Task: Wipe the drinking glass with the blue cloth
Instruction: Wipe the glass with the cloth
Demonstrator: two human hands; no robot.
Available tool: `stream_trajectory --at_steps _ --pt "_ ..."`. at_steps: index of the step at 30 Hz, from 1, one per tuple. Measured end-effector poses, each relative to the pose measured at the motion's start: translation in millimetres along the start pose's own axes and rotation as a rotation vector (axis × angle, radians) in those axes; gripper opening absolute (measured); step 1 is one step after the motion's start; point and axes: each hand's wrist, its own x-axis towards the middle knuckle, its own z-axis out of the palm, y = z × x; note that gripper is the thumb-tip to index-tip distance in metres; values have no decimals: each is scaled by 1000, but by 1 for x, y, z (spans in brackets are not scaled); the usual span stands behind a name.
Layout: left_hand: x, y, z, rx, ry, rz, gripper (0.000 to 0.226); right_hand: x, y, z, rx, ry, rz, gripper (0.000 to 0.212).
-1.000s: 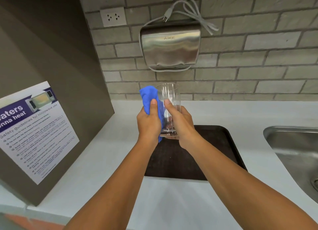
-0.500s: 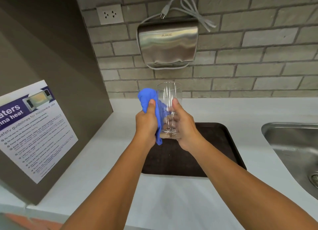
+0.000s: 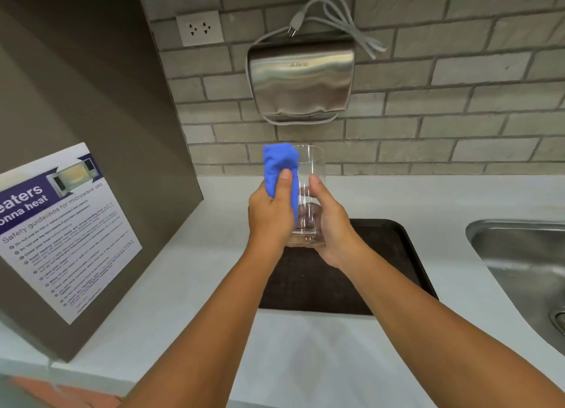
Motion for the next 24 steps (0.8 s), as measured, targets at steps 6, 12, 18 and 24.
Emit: stream_trajectory --at_steps 6,12,18,24 --pt "17 2 -7 -215 -50 -490 51 -4 6 -10 142 -148 36 52" --pt "13 -4 -1 -278 58 -394 39 -2 6 0 54 87 -36 63" --pt "7 -15 2 -156 160 -187 37 -1 6 4 -203 197 -68 48" --pt "3 -25 4 -109 144 -94 38 -3 10 10 -299 167 -56 79"
